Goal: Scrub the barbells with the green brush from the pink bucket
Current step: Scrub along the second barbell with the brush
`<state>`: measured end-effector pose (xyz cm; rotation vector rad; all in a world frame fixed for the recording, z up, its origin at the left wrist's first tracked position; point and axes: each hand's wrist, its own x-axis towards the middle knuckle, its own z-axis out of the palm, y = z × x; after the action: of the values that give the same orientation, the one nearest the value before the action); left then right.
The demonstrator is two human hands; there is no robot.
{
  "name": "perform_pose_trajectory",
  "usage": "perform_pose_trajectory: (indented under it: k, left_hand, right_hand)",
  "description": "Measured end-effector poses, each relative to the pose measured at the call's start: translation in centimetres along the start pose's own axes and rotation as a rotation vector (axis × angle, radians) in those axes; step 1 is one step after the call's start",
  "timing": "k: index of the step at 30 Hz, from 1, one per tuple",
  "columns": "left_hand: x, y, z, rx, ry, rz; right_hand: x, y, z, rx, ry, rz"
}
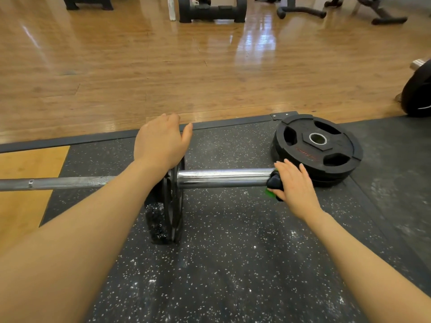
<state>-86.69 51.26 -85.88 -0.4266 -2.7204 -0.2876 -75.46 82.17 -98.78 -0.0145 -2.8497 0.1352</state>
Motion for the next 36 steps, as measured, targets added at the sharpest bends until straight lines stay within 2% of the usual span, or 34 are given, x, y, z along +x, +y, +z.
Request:
perform_pose_trajectory:
  k: [4,10,14,17,22,26,32,36]
  left_hand:
    - [-0.3,0.1,-0.1,0.012,0.011,0.011]
    - [-0.8,0.1,-0.2,0.0,0.021,0.003]
    - [-1.0,0.2,-0.4,-0.002,0.024,-0.001]
    - [-1.2,0.3,-0.6,-0.001,0.013,-0.008]
    - [-1.5,0.2,-0.8,0.012,-0.012,0.022]
    - [-1.7,0.2,-1.4,0.004,-0.096,0.064]
    - [-3.1,-0.4,-2.0,0.01,-0.178,0.143]
    - [-5.2,-0.3,-4.1,-0.024,-0.261,0.182]
  right_hand:
    - [-0.8,1.7,-0.5,0.077,-0.018,0.082]
    - [-1.9,1.3,-0.3,0.372,-0.005,0.179]
    - [-3.8,1.6,-1.1,0.461,0.081,0.409]
    - [-5.3,1.2,-2.0,0.487,0.115,0.494]
    - [-6.1,-1.9,-4.1,0.625,0.18,0.557]
    - [-5.9,-5.5,-5.5,0.68,0.223,0.559]
    - [-5.7,-10.2,-6.1,0.72,0.145,0.576]
    - [-7.1,-13.3,-9.3,0.664,0.066,0.596]
